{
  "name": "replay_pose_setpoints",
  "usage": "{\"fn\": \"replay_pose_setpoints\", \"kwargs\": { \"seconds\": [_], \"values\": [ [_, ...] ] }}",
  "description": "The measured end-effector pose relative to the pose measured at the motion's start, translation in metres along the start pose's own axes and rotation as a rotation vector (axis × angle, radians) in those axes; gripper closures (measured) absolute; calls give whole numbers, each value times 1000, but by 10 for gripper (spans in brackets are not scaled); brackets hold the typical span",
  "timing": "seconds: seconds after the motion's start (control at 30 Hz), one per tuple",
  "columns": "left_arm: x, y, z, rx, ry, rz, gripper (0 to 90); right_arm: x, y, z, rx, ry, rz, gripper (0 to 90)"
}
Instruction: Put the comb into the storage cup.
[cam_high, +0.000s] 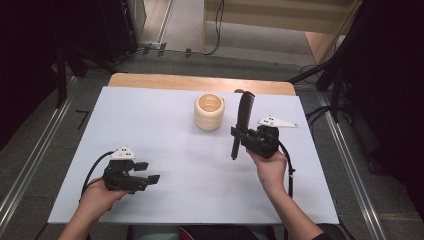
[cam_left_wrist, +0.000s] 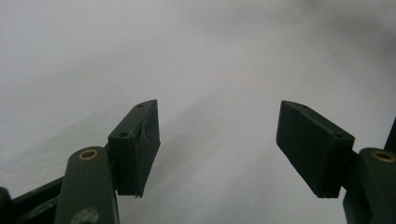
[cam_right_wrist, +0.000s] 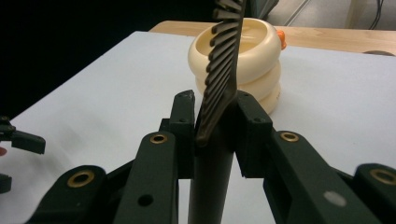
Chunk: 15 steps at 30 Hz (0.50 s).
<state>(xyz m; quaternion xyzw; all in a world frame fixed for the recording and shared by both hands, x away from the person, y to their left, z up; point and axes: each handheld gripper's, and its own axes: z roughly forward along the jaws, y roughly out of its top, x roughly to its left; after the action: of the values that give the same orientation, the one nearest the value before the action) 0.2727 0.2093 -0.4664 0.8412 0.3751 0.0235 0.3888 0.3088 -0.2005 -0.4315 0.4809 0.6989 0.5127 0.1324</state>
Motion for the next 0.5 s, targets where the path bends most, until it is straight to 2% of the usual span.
{"fn": "replay_pose_setpoints", "kwargs": {
  "seconds": [0.23, 0.5],
  "values": [
    [3, -2, -2, -11, 9, -19, 312, 6, 5, 10, 0, -8, -34, 701],
    [5, -2, -1, -4, 14, -21, 312, 5, 13, 14, -14, -8, -30, 701]
  ]
}}
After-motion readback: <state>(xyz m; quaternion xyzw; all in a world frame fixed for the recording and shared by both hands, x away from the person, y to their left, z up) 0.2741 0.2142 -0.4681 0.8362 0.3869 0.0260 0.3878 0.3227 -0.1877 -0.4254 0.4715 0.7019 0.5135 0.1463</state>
